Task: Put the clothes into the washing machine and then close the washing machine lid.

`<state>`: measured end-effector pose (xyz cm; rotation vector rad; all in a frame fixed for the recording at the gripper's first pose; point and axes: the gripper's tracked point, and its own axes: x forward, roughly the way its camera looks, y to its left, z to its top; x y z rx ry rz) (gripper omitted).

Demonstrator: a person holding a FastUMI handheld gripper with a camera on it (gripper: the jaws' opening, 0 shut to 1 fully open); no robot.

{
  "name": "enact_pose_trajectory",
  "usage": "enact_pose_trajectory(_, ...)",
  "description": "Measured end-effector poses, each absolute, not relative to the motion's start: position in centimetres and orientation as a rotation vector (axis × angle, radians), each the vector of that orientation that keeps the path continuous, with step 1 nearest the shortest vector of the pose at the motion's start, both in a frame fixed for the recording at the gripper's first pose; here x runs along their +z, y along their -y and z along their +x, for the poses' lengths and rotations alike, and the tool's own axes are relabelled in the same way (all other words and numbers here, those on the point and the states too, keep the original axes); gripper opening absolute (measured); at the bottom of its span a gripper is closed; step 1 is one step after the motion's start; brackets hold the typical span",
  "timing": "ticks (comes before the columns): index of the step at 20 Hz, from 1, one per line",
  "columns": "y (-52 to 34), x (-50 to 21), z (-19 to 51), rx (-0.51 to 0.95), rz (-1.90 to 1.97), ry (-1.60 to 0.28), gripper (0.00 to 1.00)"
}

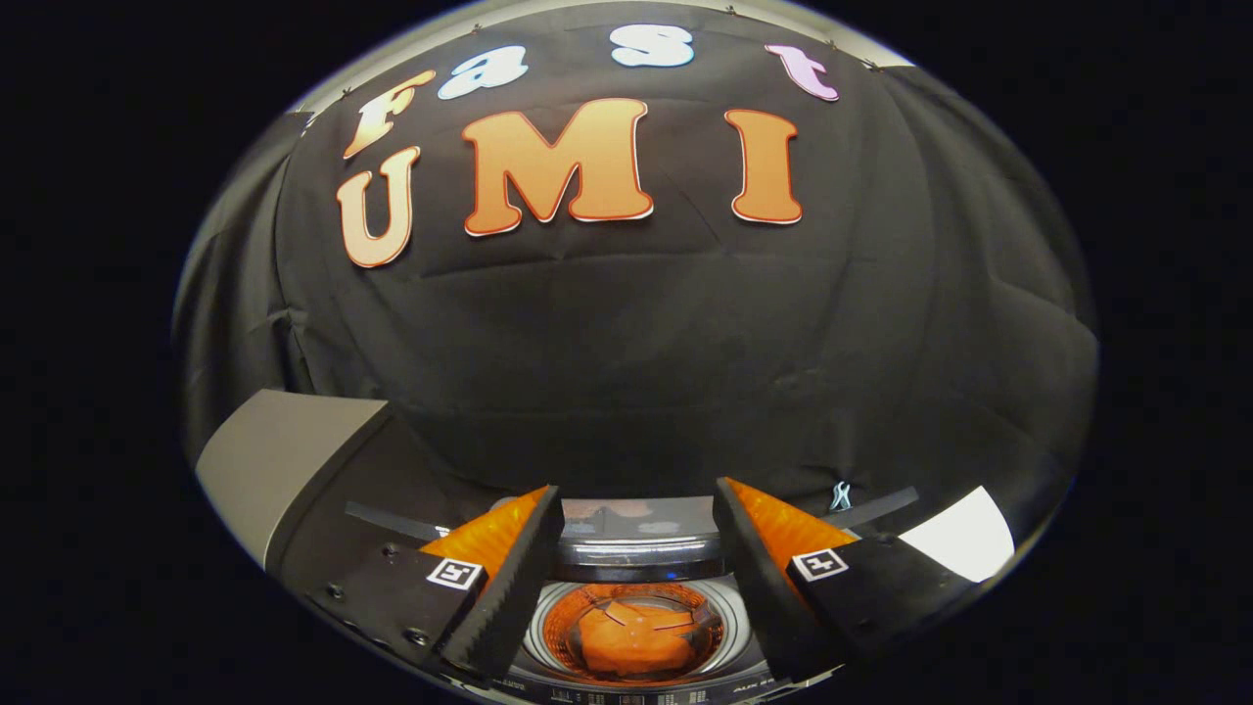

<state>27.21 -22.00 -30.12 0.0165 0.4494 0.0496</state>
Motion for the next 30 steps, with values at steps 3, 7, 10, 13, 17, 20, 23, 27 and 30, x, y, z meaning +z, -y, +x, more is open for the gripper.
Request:
enact_pose_trajectory(3,21.9,-30.7,26.0,0.048,0.017,-0.446,0.99)
enact_pose_trajectory(7,22.0,-35.3,23.9,0.046,0.029,-0.558,0.99)
enact_pose_trajectory(10,21.8,-39.9,22.0,0.045,0.039,-0.633,0.99)
enact_pose_trajectory(13,21.6,-43.5,20.1,0.047,0.063,-0.708,0.99)
enact_pose_trajectory(17,21.2,-44.5,19.3,0.045,0.073,-0.731,0.99)
enact_pose_trajectory(20,21.4,-40.5,19.6,0.043,0.080,-0.667,0.99)
enact_pose_trajectory(23,21.5,-35.5,19.7,0.043,0.069,-0.582,0.99)
enact_pose_trajectory(27,21.1,-28.0,19.1,0.051,0.093,-0.452,0.99)
enact_pose_trajectory(30,20.9,-23.5,17.5,0.053,0.103,-0.385,0.99)
